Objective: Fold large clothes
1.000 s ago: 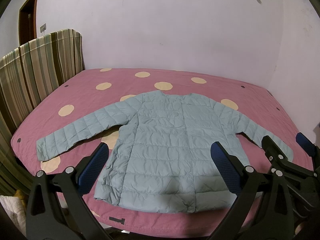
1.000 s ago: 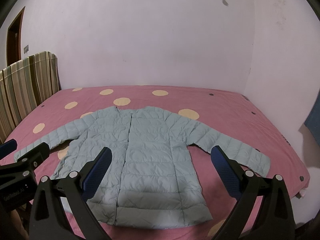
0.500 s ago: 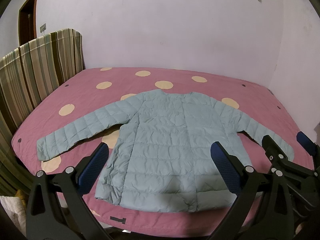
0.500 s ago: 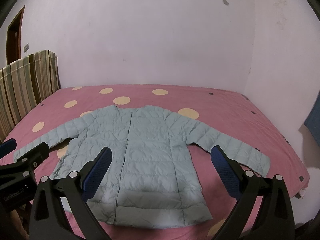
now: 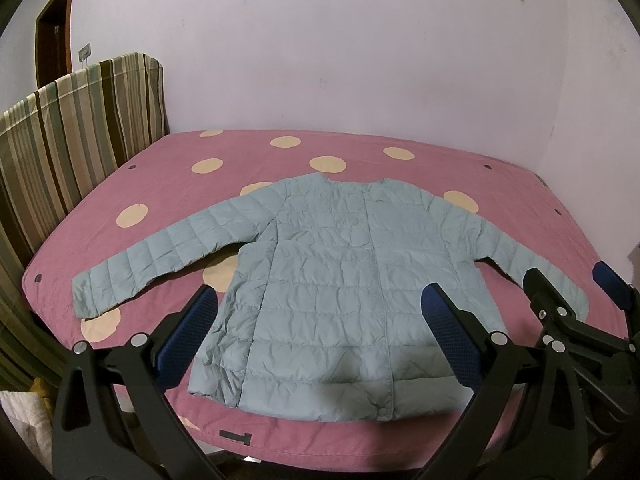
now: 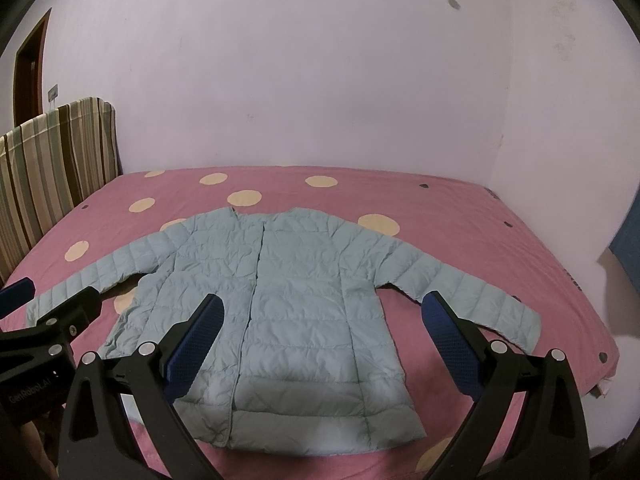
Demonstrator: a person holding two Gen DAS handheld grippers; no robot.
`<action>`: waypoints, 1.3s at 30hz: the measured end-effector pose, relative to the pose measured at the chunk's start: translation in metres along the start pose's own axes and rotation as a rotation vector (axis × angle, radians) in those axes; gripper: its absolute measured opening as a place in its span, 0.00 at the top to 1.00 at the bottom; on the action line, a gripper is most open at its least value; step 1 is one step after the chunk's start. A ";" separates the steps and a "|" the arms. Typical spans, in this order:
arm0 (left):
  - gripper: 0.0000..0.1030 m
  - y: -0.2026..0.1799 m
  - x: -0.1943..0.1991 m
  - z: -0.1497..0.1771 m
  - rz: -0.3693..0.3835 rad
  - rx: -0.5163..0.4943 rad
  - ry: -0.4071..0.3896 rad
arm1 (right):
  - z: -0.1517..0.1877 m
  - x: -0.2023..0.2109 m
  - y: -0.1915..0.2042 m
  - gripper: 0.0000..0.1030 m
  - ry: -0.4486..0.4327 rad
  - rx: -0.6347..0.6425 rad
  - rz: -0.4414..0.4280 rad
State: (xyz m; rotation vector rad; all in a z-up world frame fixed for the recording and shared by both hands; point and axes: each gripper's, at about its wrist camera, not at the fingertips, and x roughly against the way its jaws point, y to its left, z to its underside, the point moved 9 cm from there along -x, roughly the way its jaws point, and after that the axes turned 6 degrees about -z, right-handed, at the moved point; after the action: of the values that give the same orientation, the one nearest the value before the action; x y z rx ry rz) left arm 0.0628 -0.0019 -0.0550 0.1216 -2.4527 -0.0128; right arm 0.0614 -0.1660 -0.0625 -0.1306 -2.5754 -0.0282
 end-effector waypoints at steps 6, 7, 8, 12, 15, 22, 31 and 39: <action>0.02 0.000 0.000 0.000 0.000 -0.001 0.000 | 0.001 0.000 0.000 0.05 0.000 0.000 0.000; 0.02 0.000 0.000 0.000 -0.001 -0.001 -0.001 | 0.001 0.001 0.000 0.05 0.000 0.000 0.000; 0.02 0.000 0.000 0.000 -0.001 -0.001 0.000 | 0.001 0.001 0.000 0.05 0.000 0.001 0.000; 0.02 0.000 0.000 0.000 0.000 -0.001 0.000 | 0.001 0.000 0.001 0.05 -0.001 0.001 0.000; 0.02 0.000 0.000 0.000 -0.001 -0.001 -0.001 | 0.001 0.000 0.001 0.05 0.000 0.002 0.001; 0.02 -0.001 0.000 0.001 -0.001 -0.002 -0.001 | 0.001 0.000 0.001 0.05 0.000 0.002 0.000; 0.02 0.001 -0.003 0.002 -0.001 -0.003 0.001 | 0.002 0.000 0.001 0.05 0.001 0.003 0.001; 0.02 0.012 -0.040 0.007 -0.050 0.007 0.011 | 0.012 -0.018 -0.007 0.05 0.018 -0.037 -0.014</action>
State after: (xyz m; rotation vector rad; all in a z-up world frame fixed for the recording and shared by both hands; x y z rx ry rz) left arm 0.0879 0.0134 -0.0851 0.1853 -2.4384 -0.0252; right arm 0.0695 -0.1741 -0.0820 -0.1261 -2.5585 -0.0824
